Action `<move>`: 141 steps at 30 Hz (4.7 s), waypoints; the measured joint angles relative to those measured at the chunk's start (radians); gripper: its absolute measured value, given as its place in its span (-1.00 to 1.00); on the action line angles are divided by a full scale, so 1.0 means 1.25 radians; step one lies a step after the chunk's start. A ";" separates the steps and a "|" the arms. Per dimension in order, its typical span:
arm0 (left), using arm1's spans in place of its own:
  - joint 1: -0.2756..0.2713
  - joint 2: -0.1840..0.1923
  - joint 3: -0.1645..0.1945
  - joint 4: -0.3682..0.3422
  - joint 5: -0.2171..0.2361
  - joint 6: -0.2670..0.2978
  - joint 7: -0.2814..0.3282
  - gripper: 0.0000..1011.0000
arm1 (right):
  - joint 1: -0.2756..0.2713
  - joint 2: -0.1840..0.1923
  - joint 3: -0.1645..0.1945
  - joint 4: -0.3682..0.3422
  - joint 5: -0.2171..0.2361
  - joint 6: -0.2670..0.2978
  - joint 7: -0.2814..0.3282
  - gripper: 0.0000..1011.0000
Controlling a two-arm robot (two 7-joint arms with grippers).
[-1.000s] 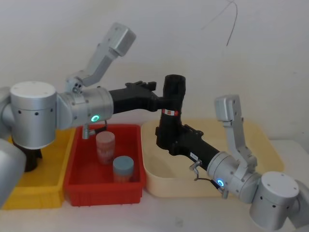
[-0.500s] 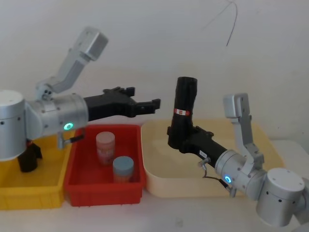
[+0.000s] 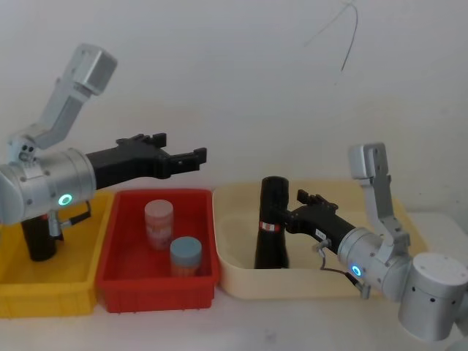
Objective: Pick up the garbage bag with the one hand and transfer it to the other hand.
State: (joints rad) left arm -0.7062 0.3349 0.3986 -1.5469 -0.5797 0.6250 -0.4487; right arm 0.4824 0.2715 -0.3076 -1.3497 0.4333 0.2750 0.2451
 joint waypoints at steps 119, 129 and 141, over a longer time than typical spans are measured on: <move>0.034 0.023 -0.033 -0.037 -0.014 0.008 0.029 0.98 | 0.131 -0.160 -0.211 0.116 -0.238 0.138 0.041 0.98; 0.034 0.023 -0.033 -0.037 -0.014 0.008 0.029 0.98 | 0.142 -0.163 -0.204 0.144 -0.245 0.134 0.044 0.98; 0.034 0.023 -0.033 -0.037 -0.014 0.008 0.029 0.98 | 0.145 -0.149 -0.205 0.134 -0.252 0.163 0.071 0.98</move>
State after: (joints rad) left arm -0.6633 0.3631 0.3577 -1.5930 -0.5967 0.6353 -0.4121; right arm 0.6633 0.0850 -0.5642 -1.1819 0.1183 0.4793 0.3333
